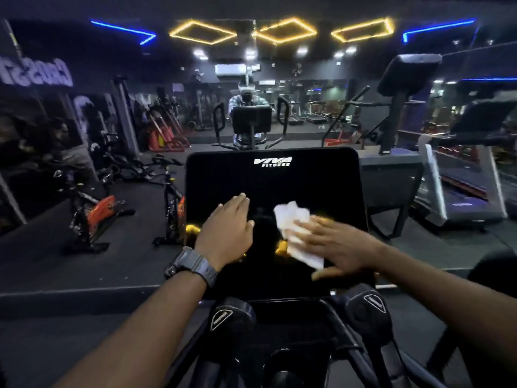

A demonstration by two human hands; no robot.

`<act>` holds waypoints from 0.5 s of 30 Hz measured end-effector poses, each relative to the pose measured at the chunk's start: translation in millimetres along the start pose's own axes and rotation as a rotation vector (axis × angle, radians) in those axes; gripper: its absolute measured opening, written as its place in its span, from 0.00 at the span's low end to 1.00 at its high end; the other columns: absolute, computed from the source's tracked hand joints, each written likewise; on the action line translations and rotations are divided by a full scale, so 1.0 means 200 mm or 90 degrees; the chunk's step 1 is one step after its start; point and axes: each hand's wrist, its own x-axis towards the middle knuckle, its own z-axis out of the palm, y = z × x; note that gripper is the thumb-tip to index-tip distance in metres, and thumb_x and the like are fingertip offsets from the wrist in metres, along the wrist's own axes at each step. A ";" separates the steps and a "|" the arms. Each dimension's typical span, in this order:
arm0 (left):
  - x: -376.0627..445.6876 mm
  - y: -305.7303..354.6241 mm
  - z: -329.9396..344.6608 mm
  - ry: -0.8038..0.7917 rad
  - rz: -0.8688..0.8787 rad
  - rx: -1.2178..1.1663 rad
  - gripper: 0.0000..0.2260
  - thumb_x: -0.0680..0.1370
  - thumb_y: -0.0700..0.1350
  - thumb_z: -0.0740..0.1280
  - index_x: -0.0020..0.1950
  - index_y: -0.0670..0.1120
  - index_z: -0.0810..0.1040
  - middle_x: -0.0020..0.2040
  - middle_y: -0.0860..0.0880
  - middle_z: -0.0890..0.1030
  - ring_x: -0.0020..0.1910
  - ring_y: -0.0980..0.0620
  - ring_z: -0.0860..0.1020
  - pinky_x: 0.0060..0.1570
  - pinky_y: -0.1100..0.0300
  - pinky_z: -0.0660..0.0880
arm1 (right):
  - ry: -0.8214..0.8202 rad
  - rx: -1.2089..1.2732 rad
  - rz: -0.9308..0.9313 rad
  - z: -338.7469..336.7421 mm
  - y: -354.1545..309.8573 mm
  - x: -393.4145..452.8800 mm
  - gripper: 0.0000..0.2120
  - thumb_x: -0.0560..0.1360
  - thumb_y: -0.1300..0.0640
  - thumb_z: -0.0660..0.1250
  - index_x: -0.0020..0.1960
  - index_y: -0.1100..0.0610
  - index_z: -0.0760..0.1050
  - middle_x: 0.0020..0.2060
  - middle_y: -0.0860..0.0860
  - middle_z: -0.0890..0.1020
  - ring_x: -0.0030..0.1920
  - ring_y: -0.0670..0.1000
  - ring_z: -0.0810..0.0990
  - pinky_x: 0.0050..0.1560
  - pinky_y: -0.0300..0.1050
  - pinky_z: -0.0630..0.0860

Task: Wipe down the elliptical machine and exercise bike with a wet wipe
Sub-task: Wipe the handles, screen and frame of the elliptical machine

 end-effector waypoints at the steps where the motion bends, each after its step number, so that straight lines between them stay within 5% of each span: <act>1: -0.01 -0.02 0.00 0.000 0.006 0.000 0.26 0.85 0.48 0.58 0.81 0.41 0.59 0.82 0.46 0.60 0.81 0.49 0.57 0.80 0.51 0.56 | 0.018 0.018 0.064 -0.04 0.08 0.04 0.39 0.78 0.30 0.50 0.80 0.54 0.52 0.80 0.52 0.53 0.80 0.55 0.48 0.77 0.59 0.52; 4: -0.02 -0.05 0.00 0.010 0.010 -0.004 0.25 0.84 0.47 0.60 0.80 0.40 0.63 0.80 0.44 0.65 0.80 0.47 0.62 0.79 0.50 0.59 | 0.073 0.056 0.247 -0.19 0.16 0.32 0.41 0.78 0.29 0.48 0.80 0.56 0.50 0.80 0.54 0.52 0.79 0.58 0.47 0.76 0.60 0.55; 9: -0.07 -0.10 -0.02 0.065 -0.012 -0.003 0.13 0.80 0.41 0.63 0.63 0.39 0.77 0.62 0.41 0.78 0.64 0.40 0.75 0.67 0.48 0.71 | 0.031 0.009 0.030 -0.18 -0.11 0.56 0.45 0.75 0.26 0.49 0.80 0.58 0.52 0.79 0.58 0.54 0.79 0.59 0.45 0.78 0.58 0.44; 12: -0.13 -0.16 -0.03 0.052 -0.015 0.008 0.19 0.82 0.43 0.64 0.71 0.38 0.73 0.71 0.42 0.74 0.71 0.42 0.71 0.73 0.51 0.66 | -0.010 -0.028 -0.126 -0.15 -0.06 0.37 0.42 0.77 0.28 0.49 0.80 0.54 0.51 0.80 0.52 0.53 0.79 0.56 0.41 0.78 0.57 0.43; 15: -0.17 -0.23 -0.04 0.039 -0.017 0.009 0.22 0.83 0.46 0.62 0.77 0.39 0.67 0.76 0.43 0.69 0.76 0.45 0.66 0.77 0.53 0.62 | -0.020 -0.046 -0.073 -0.20 0.17 0.35 0.41 0.77 0.28 0.50 0.80 0.54 0.53 0.79 0.52 0.57 0.79 0.57 0.49 0.77 0.60 0.51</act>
